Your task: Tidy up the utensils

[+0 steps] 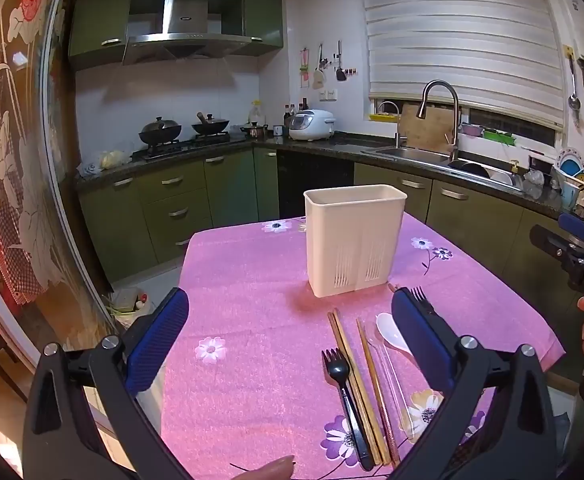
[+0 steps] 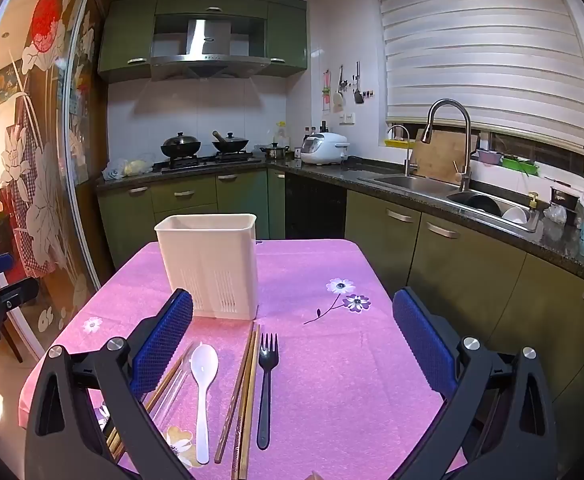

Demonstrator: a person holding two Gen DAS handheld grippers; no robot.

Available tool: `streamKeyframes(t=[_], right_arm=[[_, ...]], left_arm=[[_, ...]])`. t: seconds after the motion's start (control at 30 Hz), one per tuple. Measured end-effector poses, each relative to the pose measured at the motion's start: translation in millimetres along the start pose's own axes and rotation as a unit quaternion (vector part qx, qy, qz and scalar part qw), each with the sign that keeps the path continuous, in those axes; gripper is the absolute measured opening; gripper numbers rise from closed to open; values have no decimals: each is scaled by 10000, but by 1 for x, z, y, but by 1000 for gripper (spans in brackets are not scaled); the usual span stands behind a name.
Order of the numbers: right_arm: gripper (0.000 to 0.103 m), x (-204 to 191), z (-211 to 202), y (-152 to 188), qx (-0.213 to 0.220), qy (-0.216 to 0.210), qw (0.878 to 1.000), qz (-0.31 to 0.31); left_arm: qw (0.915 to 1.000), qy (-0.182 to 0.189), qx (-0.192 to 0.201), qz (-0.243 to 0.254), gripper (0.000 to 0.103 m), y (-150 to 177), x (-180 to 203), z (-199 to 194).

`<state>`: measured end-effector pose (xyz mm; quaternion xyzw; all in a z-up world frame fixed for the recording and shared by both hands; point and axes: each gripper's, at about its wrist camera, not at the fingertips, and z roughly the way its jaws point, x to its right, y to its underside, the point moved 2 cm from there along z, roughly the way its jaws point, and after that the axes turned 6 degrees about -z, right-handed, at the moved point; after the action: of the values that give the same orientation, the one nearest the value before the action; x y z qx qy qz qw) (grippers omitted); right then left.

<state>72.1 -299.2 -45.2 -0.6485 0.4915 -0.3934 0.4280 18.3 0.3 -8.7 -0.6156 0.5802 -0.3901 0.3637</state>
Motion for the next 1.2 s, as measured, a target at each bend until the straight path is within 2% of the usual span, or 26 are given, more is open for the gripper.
streamKeyframes(t=[0.37, 0.47, 1.2], right_arm=[[99, 0, -1, 0, -5, -4, 10000, -11], [99, 0, 0, 0, -10, -6, 10000, -5], [99, -4, -2, 0, -18, -2, 10000, 1]], left_arm=[[9998, -104, 139, 50, 97, 1, 7, -3], [9998, -37, 181, -18, 97, -1, 2, -5], [9999, -23, 123, -21, 97, 5, 2, 3]])
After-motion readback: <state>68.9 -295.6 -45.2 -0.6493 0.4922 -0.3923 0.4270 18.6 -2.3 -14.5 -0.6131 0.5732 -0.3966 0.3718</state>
